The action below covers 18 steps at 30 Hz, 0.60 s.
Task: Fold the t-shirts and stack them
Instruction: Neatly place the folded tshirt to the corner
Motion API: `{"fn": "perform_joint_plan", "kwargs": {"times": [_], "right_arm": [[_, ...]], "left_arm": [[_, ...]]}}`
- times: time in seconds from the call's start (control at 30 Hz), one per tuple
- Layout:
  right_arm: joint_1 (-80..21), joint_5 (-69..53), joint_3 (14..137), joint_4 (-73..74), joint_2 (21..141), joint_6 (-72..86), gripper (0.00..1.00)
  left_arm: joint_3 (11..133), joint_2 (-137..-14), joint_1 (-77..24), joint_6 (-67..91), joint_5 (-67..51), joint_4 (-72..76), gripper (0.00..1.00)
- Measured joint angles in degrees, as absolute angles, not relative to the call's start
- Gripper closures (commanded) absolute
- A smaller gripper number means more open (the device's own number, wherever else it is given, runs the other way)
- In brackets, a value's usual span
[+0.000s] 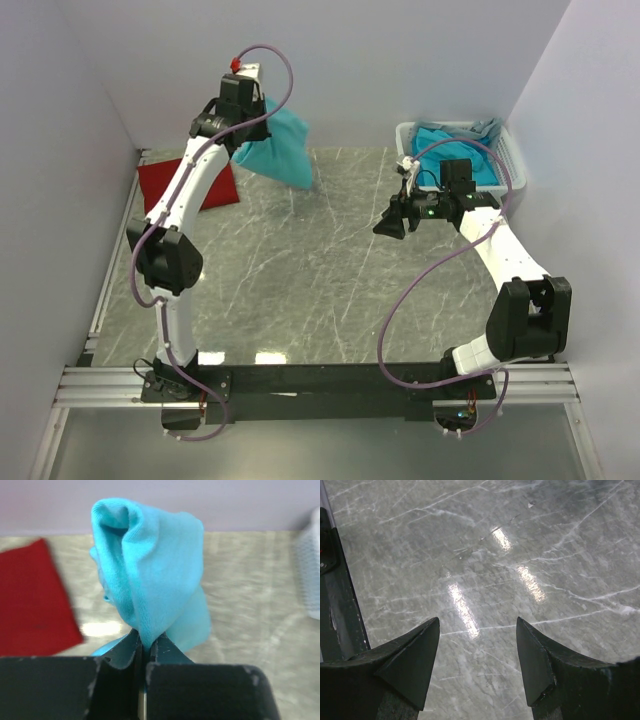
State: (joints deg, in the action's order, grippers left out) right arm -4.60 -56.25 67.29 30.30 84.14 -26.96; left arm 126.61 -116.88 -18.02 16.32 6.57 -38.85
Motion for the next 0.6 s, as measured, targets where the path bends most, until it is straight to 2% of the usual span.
{"fn": "perform_joint_plan", "kwargs": {"times": [0.33, 0.6], "right_arm": [[-4.6, -57.2, 67.5, 28.8, 85.3, -25.2, 0.30], [-7.1, -57.9, 67.5, 26.8, 93.2, -20.8, 0.29]], "left_arm": [[130.1, -124.5, -17.6, 31.5, -9.9, -35.6, 1.00], [124.2, -124.7, -17.6, 40.1, -15.9, -29.0, 1.00]]}}
